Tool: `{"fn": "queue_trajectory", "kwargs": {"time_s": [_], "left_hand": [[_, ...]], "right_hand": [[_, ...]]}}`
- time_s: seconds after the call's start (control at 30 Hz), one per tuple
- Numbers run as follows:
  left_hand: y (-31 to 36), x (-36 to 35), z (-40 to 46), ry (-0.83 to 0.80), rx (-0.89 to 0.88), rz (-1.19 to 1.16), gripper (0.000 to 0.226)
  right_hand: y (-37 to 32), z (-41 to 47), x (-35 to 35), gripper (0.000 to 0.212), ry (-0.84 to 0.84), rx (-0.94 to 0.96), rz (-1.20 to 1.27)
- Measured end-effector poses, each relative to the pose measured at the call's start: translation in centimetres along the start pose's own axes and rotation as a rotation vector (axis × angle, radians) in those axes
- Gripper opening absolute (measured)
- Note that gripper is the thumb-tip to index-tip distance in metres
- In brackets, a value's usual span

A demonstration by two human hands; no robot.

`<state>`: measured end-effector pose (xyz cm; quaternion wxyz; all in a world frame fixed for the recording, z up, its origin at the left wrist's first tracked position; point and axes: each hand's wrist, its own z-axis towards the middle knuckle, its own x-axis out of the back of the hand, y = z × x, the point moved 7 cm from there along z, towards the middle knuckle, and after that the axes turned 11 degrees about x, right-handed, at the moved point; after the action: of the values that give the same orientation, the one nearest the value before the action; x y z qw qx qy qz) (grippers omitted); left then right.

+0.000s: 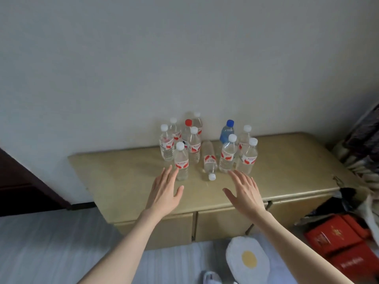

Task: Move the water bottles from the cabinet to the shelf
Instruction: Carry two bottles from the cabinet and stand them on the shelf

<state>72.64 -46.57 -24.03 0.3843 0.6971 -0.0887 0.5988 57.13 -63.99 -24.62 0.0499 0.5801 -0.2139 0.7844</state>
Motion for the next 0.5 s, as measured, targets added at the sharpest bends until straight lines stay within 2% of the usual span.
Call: {"fn": "queue_trajectory", "kwargs": {"time_s": [0.07,0.17,0.33,0.5], "left_hand": [[0.1,-1.4,3.1,-0.003,0.032,-0.037,0.062],[0.1,-2.8,7.5,0.012,0.104,-0.124,0.065],[-0.6,-4.3,13.6,0.036,0.324,-0.374,0.064],[-1.9,-7.2,16.7,0.005,0.44,-0.548,0.051]], "right_hand": [[2.2,2.7,-1.0,0.058,-0.027,-0.037,0.049],[5.5,6.6,-2.0,0.058,0.032,-0.131,0.236],[10.0,12.5,-4.0,0.064,0.107,-0.294,0.521],[12.3,16.4,-6.0,0.055,0.136,-0.405,0.604]]}}
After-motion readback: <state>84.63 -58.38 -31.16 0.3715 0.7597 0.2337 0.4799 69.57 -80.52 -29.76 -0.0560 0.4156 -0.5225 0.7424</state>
